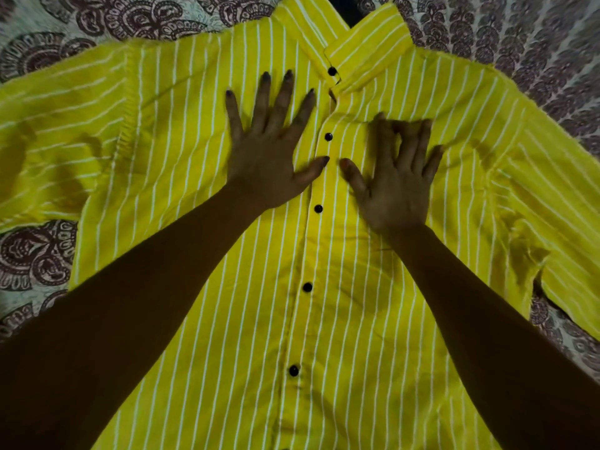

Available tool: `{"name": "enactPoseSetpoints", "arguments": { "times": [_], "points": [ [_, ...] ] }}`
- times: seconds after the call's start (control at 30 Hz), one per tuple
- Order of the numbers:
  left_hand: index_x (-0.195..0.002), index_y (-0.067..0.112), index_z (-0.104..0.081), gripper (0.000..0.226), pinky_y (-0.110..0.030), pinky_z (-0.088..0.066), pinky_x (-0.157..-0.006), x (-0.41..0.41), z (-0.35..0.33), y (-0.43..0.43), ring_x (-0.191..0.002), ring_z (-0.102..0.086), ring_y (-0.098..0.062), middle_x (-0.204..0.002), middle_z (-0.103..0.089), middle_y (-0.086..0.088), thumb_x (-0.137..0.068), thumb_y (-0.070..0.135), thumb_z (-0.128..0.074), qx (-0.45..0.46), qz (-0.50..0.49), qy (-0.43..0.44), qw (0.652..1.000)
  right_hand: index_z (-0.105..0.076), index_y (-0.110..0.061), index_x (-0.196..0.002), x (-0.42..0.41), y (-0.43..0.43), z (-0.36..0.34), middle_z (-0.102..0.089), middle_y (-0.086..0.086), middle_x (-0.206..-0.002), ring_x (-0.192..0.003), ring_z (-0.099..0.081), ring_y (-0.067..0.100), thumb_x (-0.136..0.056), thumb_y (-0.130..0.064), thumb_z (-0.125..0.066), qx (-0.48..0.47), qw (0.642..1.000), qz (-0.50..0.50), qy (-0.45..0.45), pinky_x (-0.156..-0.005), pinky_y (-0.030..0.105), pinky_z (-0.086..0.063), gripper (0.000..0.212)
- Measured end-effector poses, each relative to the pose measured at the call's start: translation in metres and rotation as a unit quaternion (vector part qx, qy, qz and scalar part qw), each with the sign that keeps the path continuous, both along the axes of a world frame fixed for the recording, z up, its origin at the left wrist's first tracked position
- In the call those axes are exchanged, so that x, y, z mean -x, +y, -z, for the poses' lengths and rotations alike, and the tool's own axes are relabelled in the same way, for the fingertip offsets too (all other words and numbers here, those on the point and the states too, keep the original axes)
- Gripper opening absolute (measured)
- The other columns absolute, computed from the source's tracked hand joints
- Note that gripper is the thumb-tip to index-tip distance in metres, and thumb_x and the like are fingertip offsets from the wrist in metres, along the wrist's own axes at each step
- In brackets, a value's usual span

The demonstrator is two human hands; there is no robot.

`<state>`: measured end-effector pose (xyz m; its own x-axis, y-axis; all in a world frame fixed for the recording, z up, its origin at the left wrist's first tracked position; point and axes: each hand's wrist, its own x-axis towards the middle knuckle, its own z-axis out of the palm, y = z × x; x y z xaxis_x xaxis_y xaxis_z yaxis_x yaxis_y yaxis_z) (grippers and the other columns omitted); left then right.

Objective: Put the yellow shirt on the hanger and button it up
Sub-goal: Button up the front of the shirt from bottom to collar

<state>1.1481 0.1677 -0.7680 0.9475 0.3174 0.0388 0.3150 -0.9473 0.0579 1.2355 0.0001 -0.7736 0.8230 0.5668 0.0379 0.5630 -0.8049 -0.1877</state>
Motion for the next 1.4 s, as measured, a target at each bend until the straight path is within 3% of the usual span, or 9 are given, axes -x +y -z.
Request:
{"name": "enactPoseSetpoints", "arguments": {
  "times": [0.17, 0.27, 0.43, 0.67, 0.8, 0.9, 1.03, 1.13, 1.4],
  "points": [
    [-0.136, 0.012, -0.043, 0.057, -0.050, -0.018, -0.113, -0.009, -0.002, 0.009, -0.136, -0.033, -0.034, -0.145, -0.040, -0.014, -0.095, 0.048, -0.027, 0.063, 0.005, -0.127, 0.990, -0.062, -0.012, -0.113, -0.015, 0.021, -0.023, -0.058, 0.016, -0.115, -0.109, -0.054, 0.035, -0.091, -0.037, -0.047, -0.152, 0.982, 0.016, -0.109, -0.089, 0.040, -0.038, 0.037],
    [-0.116, 0.007, -0.060, 0.037, -0.032, -0.033, -0.096, -0.031, -0.015, 0.017, -0.110, -0.054, -0.033, -0.120, -0.060, -0.014, -0.094, 0.025, -0.036, 0.148, -0.023, -0.219, 0.964, -0.066, -0.010, -0.102, -0.033, 0.062, -0.049, -0.065, 0.012, -0.102, -0.094, -0.061, 0.029, -0.083, -0.014, -0.052, -0.248, 0.968, -0.027, -0.003, -0.080, 0.036, -0.044, 0.024],
    [-0.105, 0.015, -0.068, 0.033, -0.038, -0.044, -0.089, -0.074, -0.033, 0.023, -0.103, -0.060, -0.028, -0.109, -0.067, -0.011, -0.082, 0.016, -0.044, 0.277, -0.069, -0.144, 0.948, -0.059, -0.014, -0.089, -0.060, 0.111, -0.053, -0.063, 0.011, -0.112, -0.103, -0.061, 0.027, -0.076, -0.024, -0.068, -0.029, 0.987, 0.058, 0.144, -0.071, 0.030, -0.041, 0.018],
    [-0.101, 0.018, -0.065, 0.022, -0.034, -0.045, -0.082, -0.102, -0.030, 0.034, -0.105, -0.058, -0.027, -0.109, -0.066, -0.008, -0.081, 0.026, -0.066, 0.255, -0.109, -0.051, 0.959, -0.060, -0.008, -0.108, -0.076, 0.104, -0.057, -0.062, 0.015, -0.115, -0.105, -0.062, 0.031, -0.076, -0.019, -0.066, -0.026, 0.978, 0.122, 0.167, -0.083, 0.036, -0.050, 0.035],
    [-0.099, 0.010, -0.062, 0.020, -0.036, -0.046, -0.085, -0.108, -0.028, 0.032, -0.105, -0.058, -0.028, -0.108, -0.066, -0.011, -0.082, 0.019, -0.065, 0.281, -0.119, -0.060, 0.950, -0.059, 0.007, -0.099, -0.081, 0.092, -0.054, -0.054, 0.011, -0.071, -0.041, -0.059, 0.009, -0.083, 0.003, -0.054, -0.301, 0.824, 0.245, 0.413, -0.041, 0.021, -0.048, 0.018],
    [-0.090, 0.008, -0.065, 0.017, -0.029, -0.042, -0.081, -0.110, -0.036, 0.032, -0.101, -0.060, -0.024, -0.104, -0.067, -0.012, -0.078, 0.019, -0.070, 0.343, -0.122, -0.100, 0.926, -0.057, 0.000, -0.081, -0.073, 0.087, -0.058, -0.051, 0.010, -0.068, -0.037, -0.055, 0.010, -0.091, 0.011, -0.040, -0.456, 0.652, 0.292, 0.531, -0.040, 0.018, -0.047, 0.023],
    [-0.054, 0.023, -0.063, 0.018, -0.026, -0.047, -0.070, -0.114, -0.039, 0.036, -0.085, -0.066, -0.026, -0.062, -0.065, 0.007, -0.062, 0.026, -0.079, 0.463, -0.142, -0.098, 0.869, -0.049, -0.015, -0.077, -0.073, 0.092, -0.058, -0.052, 0.003, -0.064, -0.050, -0.052, 0.009, -0.092, 0.009, -0.045, -0.519, 0.580, 0.315, 0.544, -0.045, 0.019, -0.048, 0.029],
    [-0.045, 0.028, -0.064, 0.013, -0.031, -0.051, -0.067, -0.114, -0.034, 0.040, -0.060, -0.060, -0.015, -0.048, -0.060, 0.010, -0.055, 0.027, -0.071, 0.526, -0.148, -0.105, 0.831, -0.042, -0.016, -0.073, -0.078, 0.096, -0.055, -0.045, 0.007, -0.067, -0.059, -0.047, 0.014, -0.089, 0.016, -0.042, -0.544, 0.575, 0.318, 0.521, -0.052, 0.024, -0.048, 0.035],
    [-0.101, 0.008, -0.066, 0.024, -0.014, -0.038, -0.056, -0.101, -0.022, 0.034, -0.060, -0.043, -0.008, -0.061, -0.049, -0.002, -0.083, -0.005, -0.059, 0.609, -0.104, -0.157, 0.770, -0.061, -0.007, -0.069, -0.075, 0.096, -0.048, -0.060, 0.005, -0.062, -0.058, -0.058, 0.013, -0.084, 0.009, -0.054, -0.504, 0.642, 0.257, 0.517, -0.054, 0.019, -0.052, 0.023]
  ]
}}
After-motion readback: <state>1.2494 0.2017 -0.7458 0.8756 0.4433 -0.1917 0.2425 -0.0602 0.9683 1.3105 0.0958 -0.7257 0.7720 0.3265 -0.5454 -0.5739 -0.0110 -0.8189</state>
